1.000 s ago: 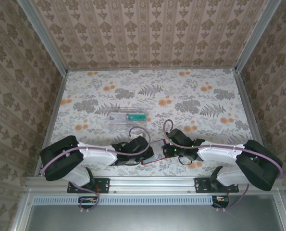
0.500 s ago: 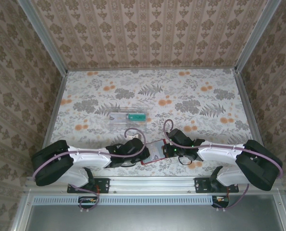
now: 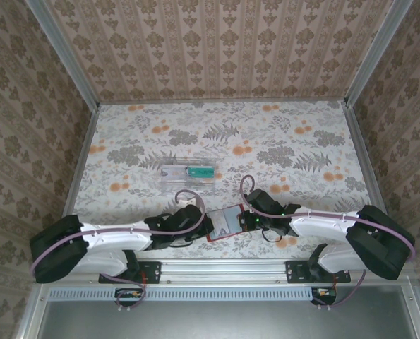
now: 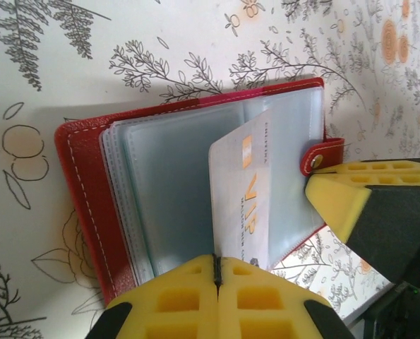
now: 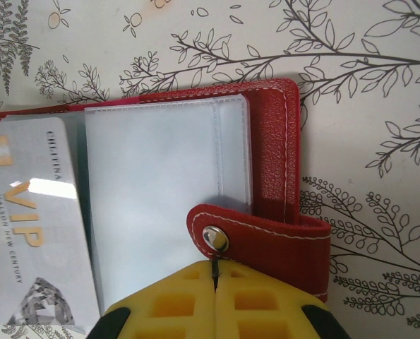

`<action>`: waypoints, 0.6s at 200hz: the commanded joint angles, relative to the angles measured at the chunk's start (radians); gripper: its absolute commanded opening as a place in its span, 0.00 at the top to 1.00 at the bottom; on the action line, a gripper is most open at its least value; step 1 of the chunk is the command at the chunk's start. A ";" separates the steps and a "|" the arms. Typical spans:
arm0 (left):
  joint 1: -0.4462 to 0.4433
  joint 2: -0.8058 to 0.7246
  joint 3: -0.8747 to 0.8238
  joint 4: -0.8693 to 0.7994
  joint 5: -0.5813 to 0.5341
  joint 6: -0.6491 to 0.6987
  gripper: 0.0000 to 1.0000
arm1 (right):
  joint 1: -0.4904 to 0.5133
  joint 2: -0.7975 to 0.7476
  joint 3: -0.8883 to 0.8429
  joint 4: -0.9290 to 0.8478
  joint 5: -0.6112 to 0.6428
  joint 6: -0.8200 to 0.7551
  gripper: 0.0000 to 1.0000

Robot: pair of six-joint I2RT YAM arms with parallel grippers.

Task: Take the credit cards out of the card holder

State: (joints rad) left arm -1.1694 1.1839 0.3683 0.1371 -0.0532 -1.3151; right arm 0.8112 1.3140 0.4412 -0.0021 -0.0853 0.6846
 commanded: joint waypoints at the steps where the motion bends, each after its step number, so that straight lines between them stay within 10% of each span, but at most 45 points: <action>1: 0.002 -0.066 -0.021 -0.078 -0.033 0.019 1.00 | -0.007 0.023 -0.017 -0.060 0.024 0.009 0.99; 120: 0.104 -0.492 0.130 -0.615 -0.096 0.267 1.00 | -0.009 -0.224 0.034 -0.209 0.075 -0.051 0.73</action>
State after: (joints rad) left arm -1.1042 0.7208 0.4145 -0.3161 -0.1314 -1.1671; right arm 0.8074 1.1748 0.4419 -0.1150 -0.0624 0.6655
